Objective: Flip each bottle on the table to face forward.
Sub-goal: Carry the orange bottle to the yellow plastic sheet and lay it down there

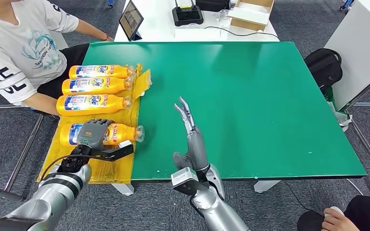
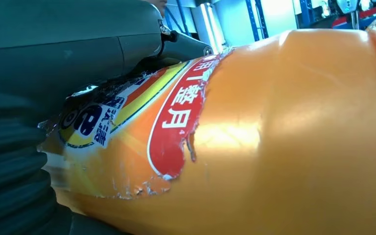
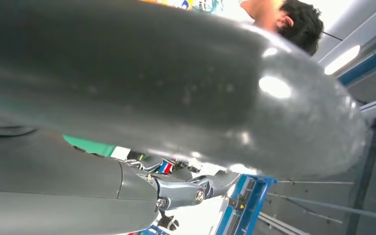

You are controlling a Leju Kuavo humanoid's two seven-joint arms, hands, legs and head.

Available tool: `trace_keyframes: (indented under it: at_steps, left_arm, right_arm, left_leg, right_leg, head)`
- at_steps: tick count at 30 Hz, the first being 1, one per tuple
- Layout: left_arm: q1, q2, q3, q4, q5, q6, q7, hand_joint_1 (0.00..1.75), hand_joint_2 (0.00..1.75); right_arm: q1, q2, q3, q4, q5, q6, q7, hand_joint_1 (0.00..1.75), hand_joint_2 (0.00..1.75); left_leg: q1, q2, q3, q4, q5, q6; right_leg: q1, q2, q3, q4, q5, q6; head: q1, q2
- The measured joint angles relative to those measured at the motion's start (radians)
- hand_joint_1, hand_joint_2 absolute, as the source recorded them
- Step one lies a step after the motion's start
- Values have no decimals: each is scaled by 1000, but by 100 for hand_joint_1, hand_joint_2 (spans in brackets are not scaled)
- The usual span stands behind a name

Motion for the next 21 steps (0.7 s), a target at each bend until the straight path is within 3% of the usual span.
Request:
trace_keyframes:
  at_steps: [5, 9, 13, 21]
  left_arm:
    - [-9, 1, -2, 24, 62, -25, -33, 170, 175]
    - [-18, 1, 4, 34, 82, -66, -36, 2, 175]
    - [-27, -3, 29, 42, 149, -118, -49, 0, 0]
    - [-43, -24, 122, 43, 311, -258, -136, 0, 0]
  right_arm:
    - [11, 0, -8, -13, -25, 24, 13, 0, 0]
    - [14, 0, -13, -16, -25, 37, 17, 0, 0]
    - [14, 0, -15, -16, -19, 47, 30, 0, 0]
    - [16, 0, -16, -14, -13, 64, 43, 0, 0]
  left_leg:
    - [0, 0, 1, 0, 0, 0]
    - [0, 0, 1, 0, 1, -1]
    - [0, 0, 2, 0, 1, -1]
    - [0, -3, 6, 0, 1, -1]
  right_leg:
    - [0, 0, 1, 1, 0, 0]
    - [0, 0, 2, 1, 0, 0]
    - [0, 0, 2, 0, 0, 0]
    - [0, -4, 7, 0, 0, 0]
  head:
    - [0, 0]
    - [0, 0]
    - [0, 0]
    - [0, 0]
